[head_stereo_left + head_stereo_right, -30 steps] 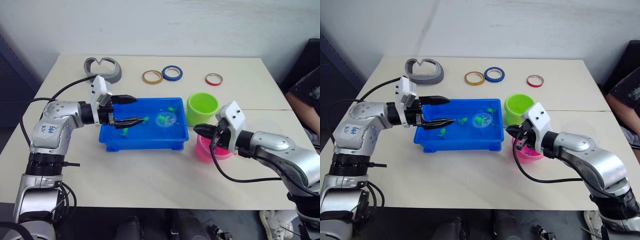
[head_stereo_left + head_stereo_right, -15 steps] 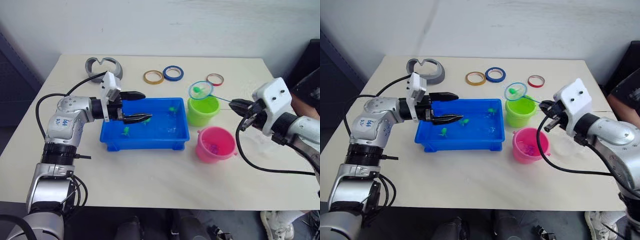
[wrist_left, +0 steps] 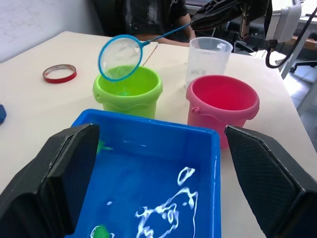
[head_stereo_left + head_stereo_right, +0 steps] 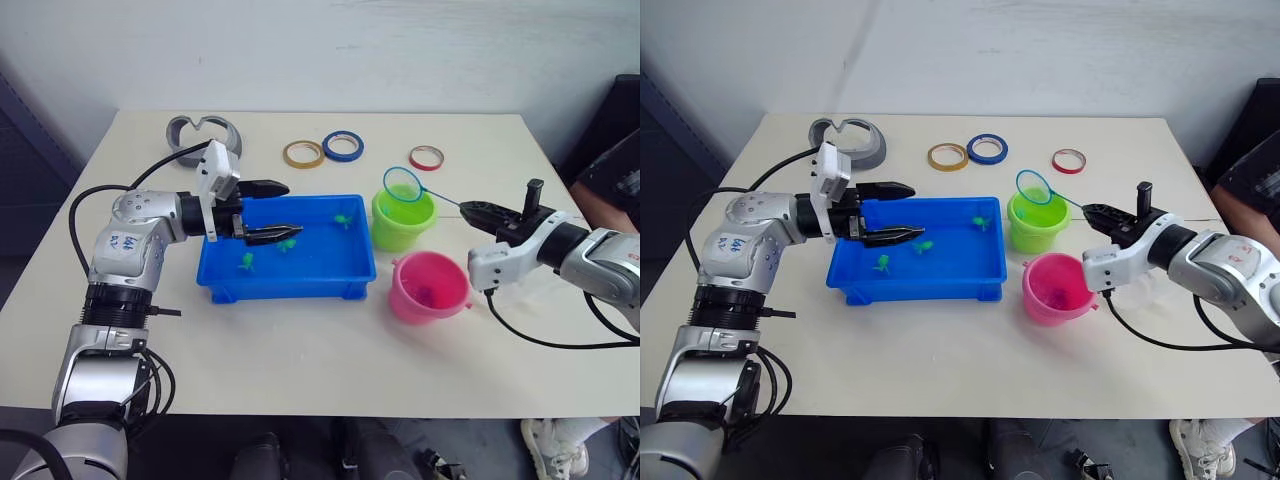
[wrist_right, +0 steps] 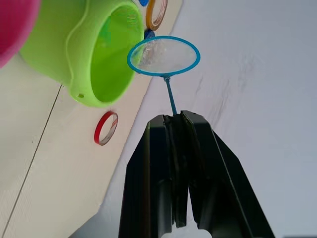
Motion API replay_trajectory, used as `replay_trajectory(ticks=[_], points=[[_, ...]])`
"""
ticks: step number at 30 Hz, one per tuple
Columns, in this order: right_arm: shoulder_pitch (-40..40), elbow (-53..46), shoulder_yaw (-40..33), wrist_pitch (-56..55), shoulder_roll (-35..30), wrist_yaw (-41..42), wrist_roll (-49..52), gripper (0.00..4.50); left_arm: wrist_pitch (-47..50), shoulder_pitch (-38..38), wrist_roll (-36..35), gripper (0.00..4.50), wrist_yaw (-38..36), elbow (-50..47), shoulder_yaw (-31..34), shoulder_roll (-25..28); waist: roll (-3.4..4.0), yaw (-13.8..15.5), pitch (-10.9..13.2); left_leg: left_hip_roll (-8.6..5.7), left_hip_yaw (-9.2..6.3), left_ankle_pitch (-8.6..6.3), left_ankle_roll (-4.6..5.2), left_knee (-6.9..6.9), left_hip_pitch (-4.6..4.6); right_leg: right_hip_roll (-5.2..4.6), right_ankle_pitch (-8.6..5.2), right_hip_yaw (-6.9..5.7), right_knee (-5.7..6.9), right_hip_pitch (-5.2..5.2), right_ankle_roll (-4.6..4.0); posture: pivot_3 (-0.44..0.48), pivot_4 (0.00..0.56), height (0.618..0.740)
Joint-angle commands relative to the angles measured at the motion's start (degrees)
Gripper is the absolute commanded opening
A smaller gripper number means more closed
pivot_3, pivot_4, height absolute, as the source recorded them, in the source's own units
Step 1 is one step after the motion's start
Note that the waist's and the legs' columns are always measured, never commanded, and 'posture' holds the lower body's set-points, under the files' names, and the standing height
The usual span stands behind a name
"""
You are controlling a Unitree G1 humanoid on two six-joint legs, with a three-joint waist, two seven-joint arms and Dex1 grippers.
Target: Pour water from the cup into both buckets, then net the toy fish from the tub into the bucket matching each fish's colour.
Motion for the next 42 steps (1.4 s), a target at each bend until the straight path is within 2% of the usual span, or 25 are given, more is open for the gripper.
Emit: replay_trajectory(ticks=[1,4,6,9,14,18,23,29,33,42], points=[[-1.0,3.85,-3.08,-1.55,0.05,1.27,1.91,0.0,-0.01,0.48,-0.64,4.43,0.3,-3.01,1.43,0.59,0.0,0.0,0.0,0.0,0.0,0.0,0.0,0.01,0.0,0.0,0.0,0.0,0.0,0.0,0.0,0.0,0.15,0.74],[-1.02,4.09,-5.44,-0.26,2.96,5.35,11.05,0.0,0.12,0.76,-0.62,4.43,0.4,-3.31,1.52,0.71,0.0,-0.13,0.0,0.01,0.01,0.0,0.0,0.04,0.0,0.0,0.0,0.0,0.04,0.01,0.0,0.0,0.15,0.74],[-0.75,0.94,-8.33,6.06,6.76,11.46,23.52,0.0,0.29,1.1,-0.57,4.43,0.36,-3.44,1.73,1.19,0.0,-0.3,0.0,0.02,0.01,0.0,-0.01,0.07,0.02,0.01,0.0,-0.01,0.09,0.01,0.0,0.0,0.15,0.74],[-0.15,-9.96,-13.17,32.59,13.68,18.89,46.82,0.0,0.33,2.02,-0.23,4.43,0.17,-3.23,2.25,2.85,0.01,-0.3,0.0,0.06,0.0,0.02,-0.03,0.19,0.03,0.05,0.0,-0.02,0.23,0.02,0.0,0.0,0.15,0.74],[-2.55,-20.56,-17.78,71.1,20.93,16.47,74.72,0.0,0.3,4.87,0.09,4.43,-0.07,-4.36,2.82,6.25,0.02,0.16,-0.01,0.13,-0.08,0.02,-0.03,0.35,0.01,0.02,0.0,-0.11,0.38,0.03,0.0,0.0,0.15,0.74],[-3.73,-23.55,-18.55,91.92,25.66,11.25,90.6,0.0,1.88,7.9,-0.92,4.43,0.54,-8.34,3.97,8.31,0.02,0.28,-0.01,0.13,-0.12,0.01,-0.02,0.34,-0.03,-0.01,0.0,-0.14,0.35,0.03,-0.01,0.0,0.15,0.74],[-4.77,-20.98,-19.74,103.97,34.74,1.25,97.99,0.0,5.21,10.54,-2.55,4.43,2.09,-13.73,5.65,9.62,0.0,0.13,-0.03,0.1,-0.14,-0.01,0.02,0.32,-0.08,-0.02,0.0,-0.13,0.22,0.03,0.0,0.0,0.15,0.74],[-8.87,-12.62,-22.45,106.19,45.51,-11.73,92.03,0.0,9.62,14.09,-4.98,4.43,5.11,-20.65,7.37,9.51,0.0,-0.19,-0.03,0.09,-0.13,-0.01,0.01,0.27,-0.08,-0.02,0.0,-0.12,0.19,0.02,-0.01,0.0,0.15,0.74],[-11.95,-9.65,-23.05,104.58,48.38,-14.06,88.39,0.0,9.93,14.63,-4.71,4.43,7.69,-21.47,8.28,9.45,0.0,-0.12,-0.03,0.09,-0.13,-0.01,0.01,0.25,-0.08,-0.02,0.0,-0.14,0.17,0.01,-0.01,0.0,0.15,0.74],[-16.51,-4.97,-26.14,101.6,54.49,-19.77,82.0,0.0,10.34,15.23,-5.67,4.43,8.6,-22.7,8.62,9.58,0.01,-0.23,-0.03,0.08,-0.13,-0.01,0.01,0.19,-0.09,-0.02,0.0,-0.14,0.11,0.01,-0.01,0.0,0.15,0.74]])
